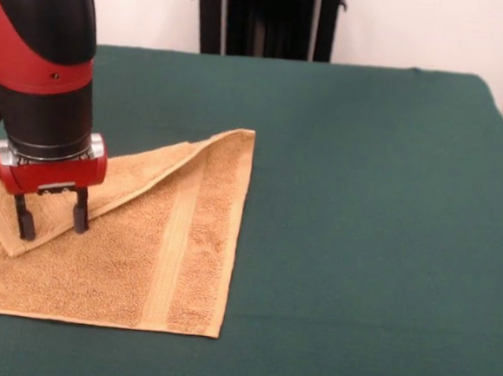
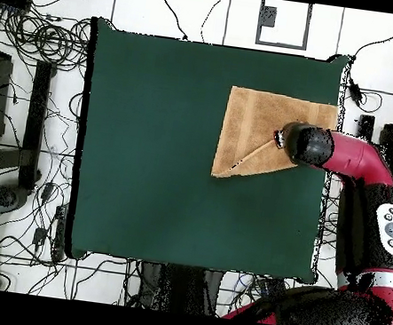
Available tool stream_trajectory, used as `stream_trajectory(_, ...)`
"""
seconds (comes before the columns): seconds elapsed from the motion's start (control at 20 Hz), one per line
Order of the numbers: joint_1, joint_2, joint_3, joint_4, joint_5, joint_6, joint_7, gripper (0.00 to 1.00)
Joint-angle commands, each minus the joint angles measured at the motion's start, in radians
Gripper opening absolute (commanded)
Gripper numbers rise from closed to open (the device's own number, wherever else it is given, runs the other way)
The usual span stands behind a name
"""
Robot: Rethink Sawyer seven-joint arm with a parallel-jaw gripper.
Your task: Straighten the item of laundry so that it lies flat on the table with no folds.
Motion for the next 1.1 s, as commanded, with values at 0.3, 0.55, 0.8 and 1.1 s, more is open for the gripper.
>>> stream_trajectory(0.3, 0.03, 0.02, 0.012, 0.009, -0.01, -0.039, 0.027, 1.0)
stream_trajectory(0.55, 0.015, 0.037, 0.027, 0.009, 0.021, 0.013, 0.01, 1.0)
stream_trajectory(0.8, 0.015, 0.041, 0.023, 0.005, 0.036, 0.034, 0.011, 1.0)
stream_trajectory(1.1, 0.009, 0.042, 0.025, 0.01, 0.041, 0.023, 0.011, 0.0)
